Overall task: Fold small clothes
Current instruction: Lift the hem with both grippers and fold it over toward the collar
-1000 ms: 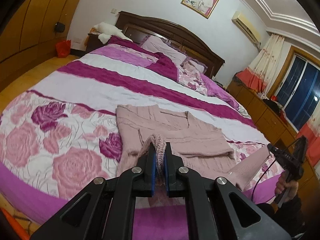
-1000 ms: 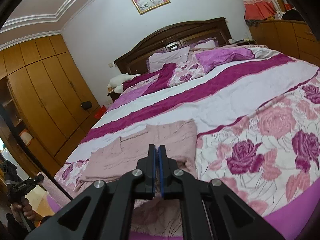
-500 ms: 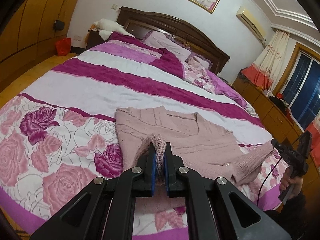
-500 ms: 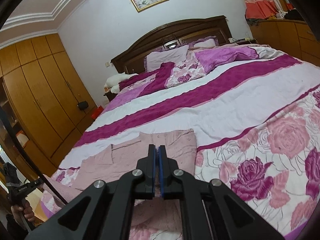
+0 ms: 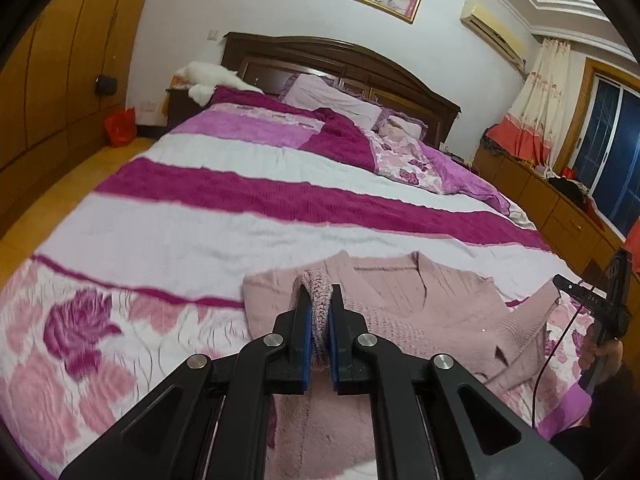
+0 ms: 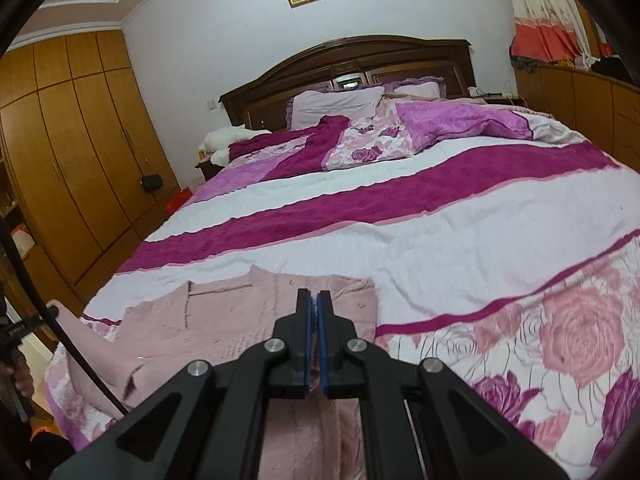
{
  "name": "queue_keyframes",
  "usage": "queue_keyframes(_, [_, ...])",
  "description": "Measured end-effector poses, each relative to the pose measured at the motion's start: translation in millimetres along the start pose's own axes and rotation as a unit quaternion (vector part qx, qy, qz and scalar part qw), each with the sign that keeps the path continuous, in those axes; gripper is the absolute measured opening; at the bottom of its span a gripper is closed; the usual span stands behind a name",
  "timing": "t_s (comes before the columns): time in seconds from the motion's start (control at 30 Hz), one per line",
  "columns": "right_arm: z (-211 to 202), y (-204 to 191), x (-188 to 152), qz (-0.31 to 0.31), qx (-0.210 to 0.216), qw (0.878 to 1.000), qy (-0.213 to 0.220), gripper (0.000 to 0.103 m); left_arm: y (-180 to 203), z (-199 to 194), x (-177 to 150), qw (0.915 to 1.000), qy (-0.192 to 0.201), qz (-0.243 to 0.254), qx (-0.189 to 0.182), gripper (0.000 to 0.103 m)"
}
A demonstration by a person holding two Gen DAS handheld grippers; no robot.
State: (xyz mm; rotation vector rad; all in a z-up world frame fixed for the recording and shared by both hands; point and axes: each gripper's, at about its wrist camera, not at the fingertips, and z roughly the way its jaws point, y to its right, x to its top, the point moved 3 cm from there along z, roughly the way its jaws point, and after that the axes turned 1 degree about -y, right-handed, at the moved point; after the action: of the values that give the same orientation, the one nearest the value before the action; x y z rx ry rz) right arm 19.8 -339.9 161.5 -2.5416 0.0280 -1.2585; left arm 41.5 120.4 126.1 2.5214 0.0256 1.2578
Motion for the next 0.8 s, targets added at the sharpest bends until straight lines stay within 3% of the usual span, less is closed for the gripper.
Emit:
queue_keyframes(0.27, [30,13,13,0.012,-0.001,1.000,-0.014,0.003,-7,34,14,0.9995,-0.008,0.023,0.022,0.000])
queue_keyframes(0.57, [69,18,41,0.010,-0.008,1.000,-0.018,0.003,-25,73,26,0.9994,-0.029,-0.001,0.016,0.000])
queue_keyframes(0.8, [104,23,43,-0.003,-0.008,0.999,-0.031,0.003,-35,98,27,0.9984,-0.042,-0.002,0.038,0.000])
